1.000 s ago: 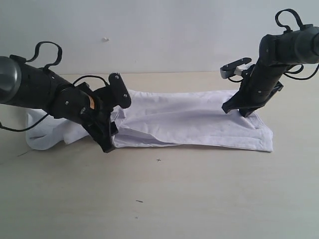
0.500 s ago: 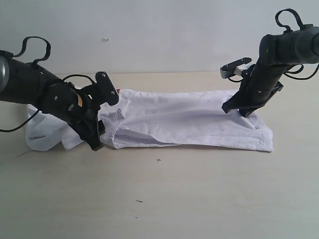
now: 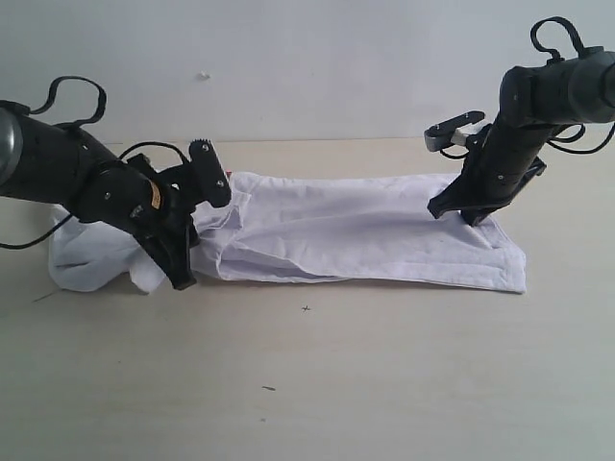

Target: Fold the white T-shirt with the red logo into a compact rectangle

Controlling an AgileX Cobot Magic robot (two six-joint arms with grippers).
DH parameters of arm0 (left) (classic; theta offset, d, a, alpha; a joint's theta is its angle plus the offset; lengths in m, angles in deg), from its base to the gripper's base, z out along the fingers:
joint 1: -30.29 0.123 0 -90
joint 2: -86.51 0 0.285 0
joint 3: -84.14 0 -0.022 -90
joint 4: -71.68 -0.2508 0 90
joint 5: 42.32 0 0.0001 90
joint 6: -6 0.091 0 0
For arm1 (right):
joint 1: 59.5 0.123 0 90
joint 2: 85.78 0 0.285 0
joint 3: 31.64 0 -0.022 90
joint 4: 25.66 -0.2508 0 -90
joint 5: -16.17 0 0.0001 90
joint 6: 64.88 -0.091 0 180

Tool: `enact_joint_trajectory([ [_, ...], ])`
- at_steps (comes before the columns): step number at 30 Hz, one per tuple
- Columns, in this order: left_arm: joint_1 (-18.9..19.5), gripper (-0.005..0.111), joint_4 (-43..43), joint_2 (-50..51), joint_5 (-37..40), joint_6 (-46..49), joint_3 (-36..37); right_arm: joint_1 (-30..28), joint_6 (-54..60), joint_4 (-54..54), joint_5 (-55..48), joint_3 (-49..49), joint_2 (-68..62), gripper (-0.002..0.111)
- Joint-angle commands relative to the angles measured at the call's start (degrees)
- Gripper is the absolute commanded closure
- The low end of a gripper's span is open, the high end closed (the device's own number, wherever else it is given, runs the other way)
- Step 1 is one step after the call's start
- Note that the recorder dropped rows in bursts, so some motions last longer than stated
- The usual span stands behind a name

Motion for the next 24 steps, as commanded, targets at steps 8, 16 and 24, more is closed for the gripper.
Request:
enact_joint_trajectory([
  [8,0.08,0.081,-20.69,-2.75,-1.52,-0.44,-4.17,-0.05,0.49,-1.23,-0.67,-0.74,-0.47,0.108],
  [16,0.07,0.081,-25.11,-1.01,1.81,-16.32,-10.89,-0.05,0.72,-1.23,-0.67,-0.74,-0.57,0.108],
  [24,2.04,0.081,13.31,-1.48,25.95,-5.89,-18.67,-0.05,0.88,-1.23,-0.41,-0.74,-0.57,0.108],
])
